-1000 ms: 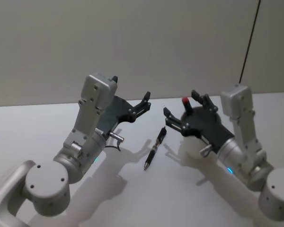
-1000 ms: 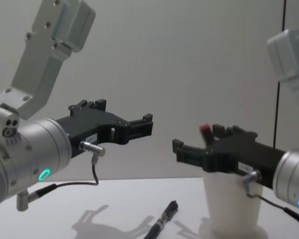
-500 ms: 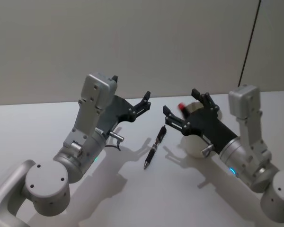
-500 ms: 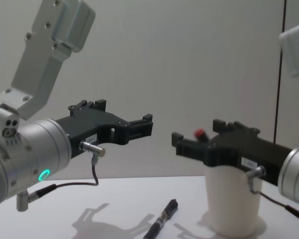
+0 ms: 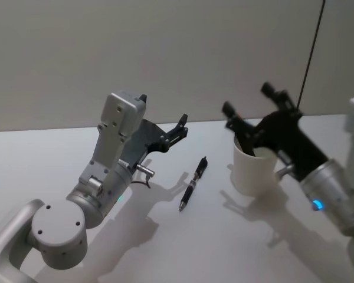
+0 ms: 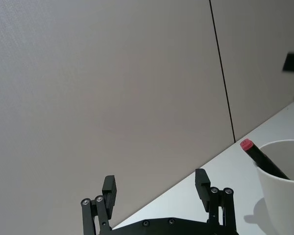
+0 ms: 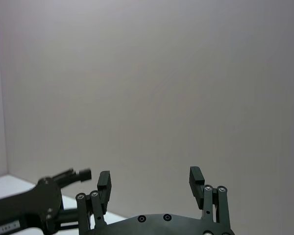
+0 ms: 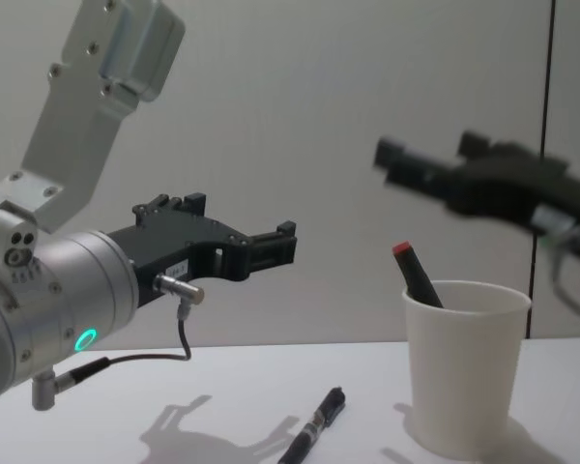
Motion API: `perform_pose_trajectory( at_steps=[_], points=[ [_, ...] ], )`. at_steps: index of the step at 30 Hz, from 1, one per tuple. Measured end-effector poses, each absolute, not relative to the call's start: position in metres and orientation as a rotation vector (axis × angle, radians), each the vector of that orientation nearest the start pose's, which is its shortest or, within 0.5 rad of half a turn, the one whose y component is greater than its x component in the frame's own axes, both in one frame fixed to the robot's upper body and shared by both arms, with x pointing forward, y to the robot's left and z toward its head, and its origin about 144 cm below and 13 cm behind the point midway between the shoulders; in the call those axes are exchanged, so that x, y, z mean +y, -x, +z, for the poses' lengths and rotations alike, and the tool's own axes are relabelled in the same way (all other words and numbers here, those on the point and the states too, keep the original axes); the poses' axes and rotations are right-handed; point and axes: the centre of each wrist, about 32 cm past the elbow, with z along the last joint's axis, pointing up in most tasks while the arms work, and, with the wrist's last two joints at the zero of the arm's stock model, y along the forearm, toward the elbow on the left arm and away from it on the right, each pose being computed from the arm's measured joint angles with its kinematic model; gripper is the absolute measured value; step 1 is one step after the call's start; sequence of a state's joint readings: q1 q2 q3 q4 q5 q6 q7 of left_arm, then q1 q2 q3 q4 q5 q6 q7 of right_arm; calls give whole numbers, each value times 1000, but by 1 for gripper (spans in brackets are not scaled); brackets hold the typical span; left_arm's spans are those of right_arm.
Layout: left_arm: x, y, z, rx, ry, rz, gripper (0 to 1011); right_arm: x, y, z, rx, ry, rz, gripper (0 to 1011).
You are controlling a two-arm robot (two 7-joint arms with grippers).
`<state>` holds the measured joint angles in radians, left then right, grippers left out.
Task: Place the pen into the pen holder.
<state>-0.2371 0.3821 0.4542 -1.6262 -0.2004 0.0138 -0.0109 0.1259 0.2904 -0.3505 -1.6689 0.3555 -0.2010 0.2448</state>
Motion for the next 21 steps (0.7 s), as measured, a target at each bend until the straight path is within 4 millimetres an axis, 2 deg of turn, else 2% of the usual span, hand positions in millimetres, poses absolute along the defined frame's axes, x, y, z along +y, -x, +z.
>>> perform_pose_trajectory(
  at_steps=[8,21],
  points=[
    [198,-492,1204,-268,-61,1124,1001,-226,-459,1209,-206,-377,-997,1001],
    [198,-492,1204,-268,-61,1124,1001,-253,-443,1209,-231,-310,-1098,1001]
  ],
)
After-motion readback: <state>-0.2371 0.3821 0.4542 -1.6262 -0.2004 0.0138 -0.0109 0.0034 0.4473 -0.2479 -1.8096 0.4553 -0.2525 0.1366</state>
